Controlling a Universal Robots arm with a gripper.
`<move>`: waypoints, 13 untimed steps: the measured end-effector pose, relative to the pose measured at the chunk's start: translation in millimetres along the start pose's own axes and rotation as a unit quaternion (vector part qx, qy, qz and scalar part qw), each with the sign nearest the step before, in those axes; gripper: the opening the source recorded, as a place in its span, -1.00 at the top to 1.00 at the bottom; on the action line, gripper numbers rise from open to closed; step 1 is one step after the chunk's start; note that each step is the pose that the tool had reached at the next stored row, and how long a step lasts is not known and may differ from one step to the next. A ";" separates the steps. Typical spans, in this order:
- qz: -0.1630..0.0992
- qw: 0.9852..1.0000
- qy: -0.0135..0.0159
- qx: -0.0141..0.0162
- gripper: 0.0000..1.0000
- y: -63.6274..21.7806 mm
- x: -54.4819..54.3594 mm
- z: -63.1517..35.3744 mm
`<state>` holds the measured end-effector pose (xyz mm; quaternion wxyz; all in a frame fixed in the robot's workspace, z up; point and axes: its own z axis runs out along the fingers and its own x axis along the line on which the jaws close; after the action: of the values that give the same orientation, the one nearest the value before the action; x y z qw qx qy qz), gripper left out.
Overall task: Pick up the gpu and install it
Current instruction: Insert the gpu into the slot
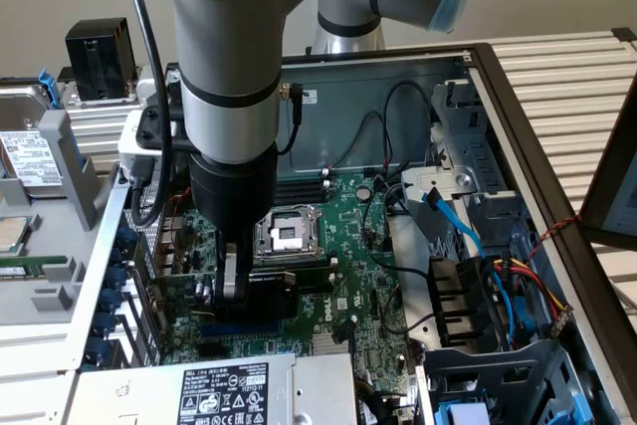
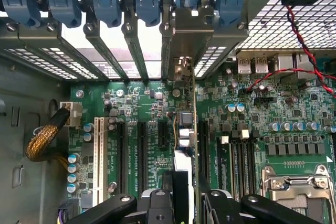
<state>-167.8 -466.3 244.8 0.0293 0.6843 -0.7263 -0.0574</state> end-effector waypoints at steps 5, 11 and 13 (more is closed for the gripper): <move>0.000 1.000 0.002 0.000 0.44 0.1 0.0 0.1; 0.000 1.000 0.003 0.000 0.44 0.2 -0.9 0.7; 0.000 1.000 0.003 0.000 0.44 0.1 -1.3 0.7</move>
<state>-167.9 -464.9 244.1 0.0316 0.6842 -0.7265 -0.0550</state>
